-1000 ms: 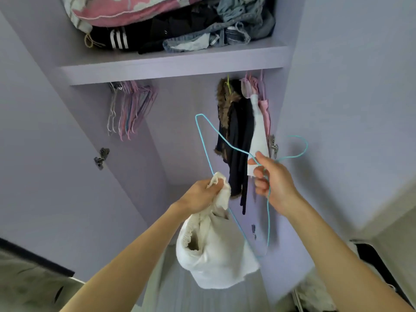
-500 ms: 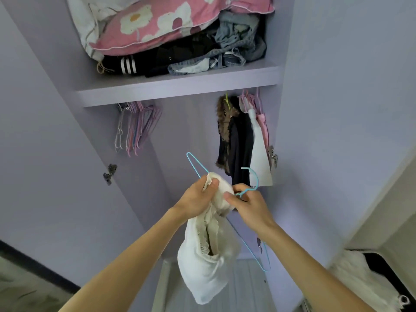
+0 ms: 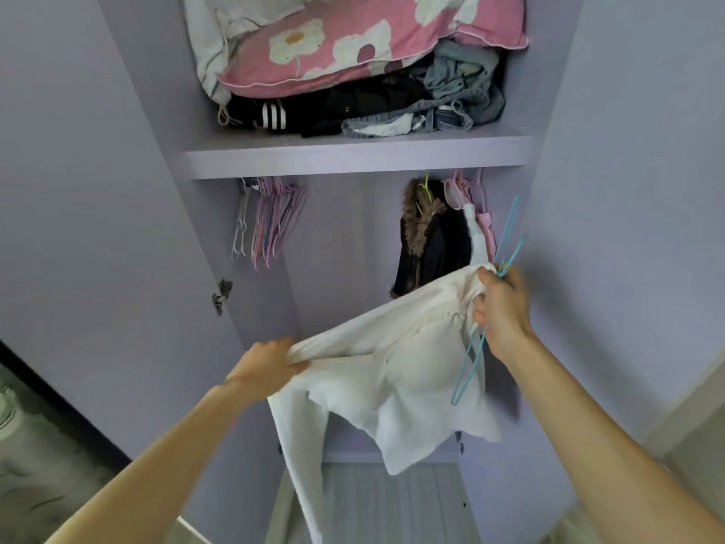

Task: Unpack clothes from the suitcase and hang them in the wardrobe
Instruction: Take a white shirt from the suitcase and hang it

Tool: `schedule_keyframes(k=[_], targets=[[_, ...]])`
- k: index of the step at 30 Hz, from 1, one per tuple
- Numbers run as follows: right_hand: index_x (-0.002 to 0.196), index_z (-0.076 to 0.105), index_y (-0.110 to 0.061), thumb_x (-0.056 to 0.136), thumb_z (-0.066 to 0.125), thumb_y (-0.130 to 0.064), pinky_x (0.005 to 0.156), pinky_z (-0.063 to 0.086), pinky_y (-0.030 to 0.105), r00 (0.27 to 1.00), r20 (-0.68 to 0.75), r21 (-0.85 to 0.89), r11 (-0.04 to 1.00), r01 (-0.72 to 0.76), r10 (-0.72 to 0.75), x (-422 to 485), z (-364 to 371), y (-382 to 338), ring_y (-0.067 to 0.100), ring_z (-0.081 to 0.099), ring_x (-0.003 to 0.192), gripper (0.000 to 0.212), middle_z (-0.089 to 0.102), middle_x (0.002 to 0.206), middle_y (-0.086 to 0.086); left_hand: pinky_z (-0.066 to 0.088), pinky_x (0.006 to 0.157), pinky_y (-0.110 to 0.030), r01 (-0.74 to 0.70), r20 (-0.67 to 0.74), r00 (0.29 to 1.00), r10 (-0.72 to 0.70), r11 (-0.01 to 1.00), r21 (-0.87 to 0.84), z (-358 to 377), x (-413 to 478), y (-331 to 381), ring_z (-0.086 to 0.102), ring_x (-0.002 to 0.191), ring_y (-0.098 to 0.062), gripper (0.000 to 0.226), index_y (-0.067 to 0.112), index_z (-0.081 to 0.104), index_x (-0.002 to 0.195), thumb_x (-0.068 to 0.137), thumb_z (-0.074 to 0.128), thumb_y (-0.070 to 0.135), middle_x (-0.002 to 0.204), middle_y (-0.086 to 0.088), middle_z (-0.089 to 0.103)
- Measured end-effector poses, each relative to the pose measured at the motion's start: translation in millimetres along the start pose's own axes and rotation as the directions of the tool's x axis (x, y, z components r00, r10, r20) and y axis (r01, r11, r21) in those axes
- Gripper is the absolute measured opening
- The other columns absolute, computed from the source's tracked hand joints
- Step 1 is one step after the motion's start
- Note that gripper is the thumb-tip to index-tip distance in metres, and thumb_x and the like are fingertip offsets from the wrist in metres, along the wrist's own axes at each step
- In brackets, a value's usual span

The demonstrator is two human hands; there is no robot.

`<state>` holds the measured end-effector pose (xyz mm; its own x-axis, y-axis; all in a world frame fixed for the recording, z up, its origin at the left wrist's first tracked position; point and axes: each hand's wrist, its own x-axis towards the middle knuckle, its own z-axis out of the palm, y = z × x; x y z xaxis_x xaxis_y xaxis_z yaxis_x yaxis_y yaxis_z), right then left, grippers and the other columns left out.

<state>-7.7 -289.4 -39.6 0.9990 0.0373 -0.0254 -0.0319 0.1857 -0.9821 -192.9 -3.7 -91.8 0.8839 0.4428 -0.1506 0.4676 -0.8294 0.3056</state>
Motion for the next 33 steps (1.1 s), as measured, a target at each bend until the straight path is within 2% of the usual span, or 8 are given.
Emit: schedule_keyframes(k=[5, 9, 12, 15, 18, 21, 25, 33], targets=[[0.076, 0.042, -0.024, 0.093, 0.051, -0.015, 0.045, 0.028, 0.023, 0.996, -0.083, -0.016, 0.999, -0.043, 0.042, 4, -8, 26, 0.013, 0.033, 0.054, 0.021, 0.037, 0.069, -0.002, 0.043, 0.069, -0.030, 0.135, 0.028, 0.990, -0.135, 0.908, -0.396, -30, 11, -25, 0.056, 0.077, -0.022, 0.016, 0.024, 0.067, 0.082, 0.096, 0.060, 0.027, 0.079, -0.002, 0.062], [0.079, 0.047, -0.021, 0.095, 0.050, -0.017, 0.053, 0.032, 0.027, 0.991, -0.128, -0.151, 0.987, -0.060, 0.041, 2, -14, 36, 0.019, 0.041, 0.059, 0.017, 0.044, 0.069, 0.001, 0.053, 0.093, -0.045, 0.191, 0.213, 0.977, -0.019, 0.527, -0.828, -61, 5, 12, 0.069, 0.098, -0.034, 0.022, 0.010, 0.072, 0.103, 0.095, 0.055, 0.019, 0.104, -0.015, 0.074], [0.097, 0.057, -0.014, 0.099, 0.049, -0.027, 0.076, 0.043, 0.035, 0.988, -0.154, -0.380, 0.925, -0.029, -0.032, 0, -21, 43, 0.025, 0.052, 0.084, 0.016, 0.058, 0.089, 0.008, 0.050, 0.096, -0.051, 0.118, 0.140, 0.990, 0.020, 0.428, -0.896, -79, 9, 50, 0.069, 0.091, -0.035, 0.023, 0.010, 0.071, 0.096, 0.093, 0.052, 0.023, 0.097, -0.017, 0.072], [0.103, 0.065, -0.018, 0.096, 0.051, -0.038, 0.079, 0.042, 0.035, 0.984, -0.175, -0.298, 0.954, -0.014, -0.040, -3, -19, 34, 0.023, 0.056, 0.089, 0.025, 0.061, 0.087, 0.000, 0.052, 0.090, -0.047, -0.043, -0.005, 0.998, 0.065, 0.606, -0.794, -89, 15, 86, 0.068, 0.093, -0.035, 0.023, 0.011, 0.068, 0.090, 0.089, 0.059, 0.032, 0.095, -0.013, 0.071], [0.065, 0.057, -0.020, 0.096, 0.048, -0.044, 0.054, 0.032, 0.025, 0.978, -0.208, 0.003, 1.000, -0.015, 0.015, -12, -7, 9, 0.014, 0.045, 0.056, 0.040, 0.048, 0.063, -0.006, 0.044, 0.076, -0.032, -0.140, -0.049, 0.988, 0.144, 0.733, -0.666, -91, 22, 110, 0.058, 0.086, -0.021, 0.017, 0.014, 0.064, 0.088, 0.092, 0.063, 0.030, 0.090, -0.002, 0.063], [0.056, 0.035, -0.021, 0.098, 0.046, -0.042, 0.037, 0.014, 0.021, 0.986, -0.123, 0.275, 0.958, -0.078, 0.116, -26, 7, -21, 0.008, 0.018, 0.036, 0.049, 0.027, 0.048, -0.007, 0.040, 0.078, -0.029, -0.183, -0.052, 0.980, 0.193, 0.759, -0.625, -96, 24, 123, 0.053, 0.087, -0.016, 0.017, 0.010, 0.065, 0.094, 0.092, 0.063, 0.027, 0.093, 0.001, 0.061], [0.064, 0.045, -0.021, 0.095, 0.046, -0.026, 0.038, 0.010, 0.024, 0.993, 0.020, 0.491, 0.864, -0.112, 0.117, -32, 25, -38, 0.009, 0.016, 0.038, 0.032, 0.025, 0.050, -0.005, 0.040, 0.082, -0.033, -0.210, -0.012, 0.965, 0.261, 0.748, -0.629, -111, 17, 125, 0.055, 0.085, -0.017, 0.017, 0.014, 0.068, 0.084, 0.079, 0.063, 0.030, 0.082, 0.004, 0.062], [0.051, 0.049, -0.021, 0.093, 0.047, -0.018, 0.039, 0.009, 0.023, 0.962, 0.270, 0.531, 0.825, -0.192, 0.050, -18, 55, -62, 0.010, 0.015, 0.039, 0.042, 0.027, 0.045, -0.005, 0.040, 0.107, -0.035, -0.205, 0.018, 0.967, 0.255, 0.813, -0.546, -142, 5, 110, 0.062, 0.113, -0.009, 0.026, 0.031, 0.079, 0.097, 0.079, 0.072, 0.048, 0.108, 0.014, 0.073]])
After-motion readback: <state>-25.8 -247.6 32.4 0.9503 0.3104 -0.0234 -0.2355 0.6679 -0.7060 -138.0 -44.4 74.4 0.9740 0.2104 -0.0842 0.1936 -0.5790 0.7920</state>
